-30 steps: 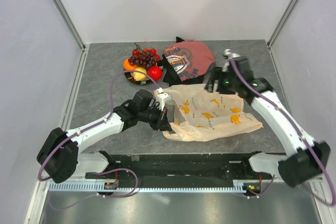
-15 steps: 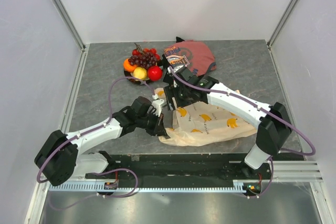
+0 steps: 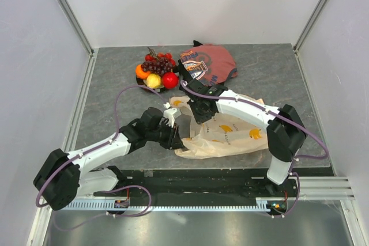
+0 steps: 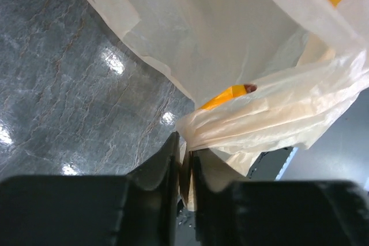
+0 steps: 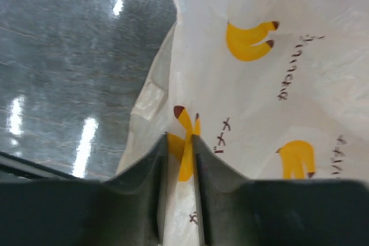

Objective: Place the fruits into the plastic bag

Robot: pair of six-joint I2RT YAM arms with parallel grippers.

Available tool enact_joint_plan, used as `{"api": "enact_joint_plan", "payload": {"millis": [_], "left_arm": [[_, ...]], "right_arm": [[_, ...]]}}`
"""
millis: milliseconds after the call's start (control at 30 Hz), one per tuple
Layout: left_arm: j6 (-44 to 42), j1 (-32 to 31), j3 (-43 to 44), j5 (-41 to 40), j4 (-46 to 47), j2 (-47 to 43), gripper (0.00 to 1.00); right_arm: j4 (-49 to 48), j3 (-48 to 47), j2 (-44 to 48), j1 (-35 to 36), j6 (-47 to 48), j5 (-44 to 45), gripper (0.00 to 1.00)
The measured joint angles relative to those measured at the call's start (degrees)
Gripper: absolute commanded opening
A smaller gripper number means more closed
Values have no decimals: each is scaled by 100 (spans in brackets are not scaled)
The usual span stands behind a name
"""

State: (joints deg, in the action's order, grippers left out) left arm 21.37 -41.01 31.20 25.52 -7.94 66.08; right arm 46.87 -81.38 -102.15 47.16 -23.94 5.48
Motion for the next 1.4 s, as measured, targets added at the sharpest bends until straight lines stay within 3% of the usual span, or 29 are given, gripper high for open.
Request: {"api": "enact_joint_plan", "payload": {"millis": [100,267,367,600,767,1033,1133,1233,1267,1333,1367,1400], "left_arm": [[87,0,11,-55,-13,-105,82],[201,28,433,-577,-514,-522,95],[304,297,1040,-940,-918,-839,97],[981,1733,2155,-1189,-1099,-1626,98],[1482,1768,2232,-1038,-990,-1733,98],[2009,1779,1633,-1027,-603,-1464,95],[2258,1779,1432,-990,-203,-1263,90],[2446,1775,1290,-916,278,-951,70],[2485,1773,1228,-881,459,-826,52],[2551,1749,1132,-791,691,-560,29],[2603,1738,1106,-715,763,-446,11],[2627,1725,1086,-638,817,-330,6]], "right_arm": [[149,-105,-9,0,-11,160,0],[264,-317,260,-107,-87,341,0],[343,-448,789,-321,-138,396,0],[243,-1029,2251,-800,-289,669,0],[-177,-994,2811,-841,-490,664,0],[-651,-686,3110,-935,-741,439,0],[-785,-498,3202,-940,-866,289,0],[-955,-280,3324,-940,-1001,160,0],[-990,-227,3359,-940,-1043,129,0],[-1049,-120,3442,-940,-1117,85,0],[-1062,-94,3471,-940,-1145,85,0],[-1071,-72,3506,-940,-1169,107,0]]}}
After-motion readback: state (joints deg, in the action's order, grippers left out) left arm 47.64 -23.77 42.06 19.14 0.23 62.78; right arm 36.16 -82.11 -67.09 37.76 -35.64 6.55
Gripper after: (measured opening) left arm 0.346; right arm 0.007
